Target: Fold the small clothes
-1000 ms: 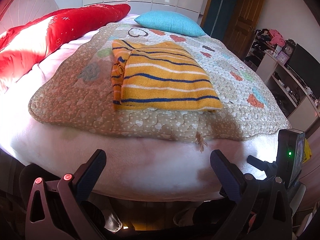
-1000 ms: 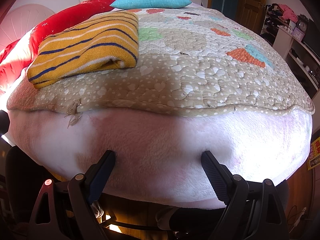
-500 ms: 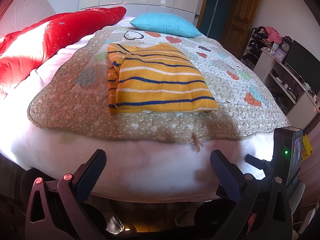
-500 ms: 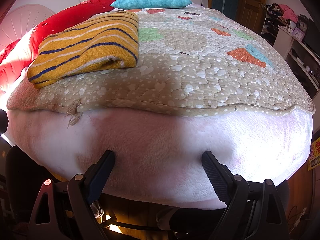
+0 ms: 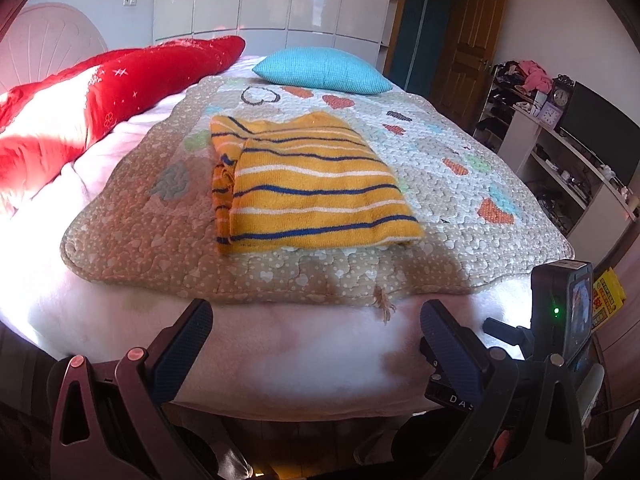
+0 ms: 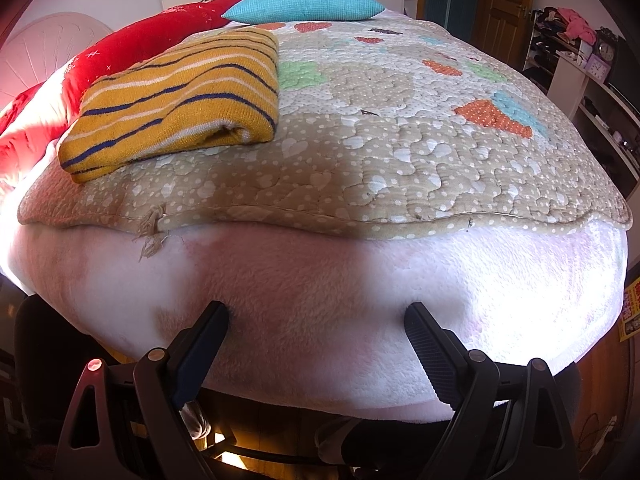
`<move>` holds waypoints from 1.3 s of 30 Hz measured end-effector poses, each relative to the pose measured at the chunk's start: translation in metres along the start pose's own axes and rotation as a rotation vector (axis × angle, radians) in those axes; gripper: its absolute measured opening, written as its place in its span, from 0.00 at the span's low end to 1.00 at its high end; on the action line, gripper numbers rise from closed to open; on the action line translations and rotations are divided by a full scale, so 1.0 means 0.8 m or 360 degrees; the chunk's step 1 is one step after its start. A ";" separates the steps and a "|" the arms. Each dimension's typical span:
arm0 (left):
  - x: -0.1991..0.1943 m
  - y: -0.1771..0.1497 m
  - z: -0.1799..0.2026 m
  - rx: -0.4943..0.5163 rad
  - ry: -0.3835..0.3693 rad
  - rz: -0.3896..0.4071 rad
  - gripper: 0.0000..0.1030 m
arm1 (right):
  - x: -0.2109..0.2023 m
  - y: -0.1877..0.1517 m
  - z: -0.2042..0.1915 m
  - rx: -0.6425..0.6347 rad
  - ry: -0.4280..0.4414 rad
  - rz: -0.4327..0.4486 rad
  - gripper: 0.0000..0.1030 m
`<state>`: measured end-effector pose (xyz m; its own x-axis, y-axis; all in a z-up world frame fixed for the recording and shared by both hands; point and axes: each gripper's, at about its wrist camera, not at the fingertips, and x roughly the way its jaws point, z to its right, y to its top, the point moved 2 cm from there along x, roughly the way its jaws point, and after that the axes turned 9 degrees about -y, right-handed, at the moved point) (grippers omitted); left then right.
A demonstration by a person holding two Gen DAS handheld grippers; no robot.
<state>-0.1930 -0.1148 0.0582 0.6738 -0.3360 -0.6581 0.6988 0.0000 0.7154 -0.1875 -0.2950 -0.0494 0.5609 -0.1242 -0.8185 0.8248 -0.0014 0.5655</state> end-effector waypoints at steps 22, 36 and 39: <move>-0.025 0.013 -0.048 -0.0006 0.0177 0.0130 1.00 | -0.043 0.065 -0.053 -0.0306 0.0010 0.0288 0.90; 0.039 0.002 -0.091 -0.0114 0.0203 -0.0074 1.00 | -0.008 0.081 -0.083 -0.0361 0.0051 0.0250 0.90; 0.049 0.004 -0.091 -0.0105 0.0201 -0.0088 1.00 | -0.005 0.083 -0.080 -0.0360 0.0040 0.0251 0.90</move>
<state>-0.1467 -0.0593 0.0180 0.6559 -0.2161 -0.7232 0.7470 0.0484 0.6631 -0.1301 -0.2307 -0.0149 0.6828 -0.0810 -0.7261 0.7207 0.2379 0.6512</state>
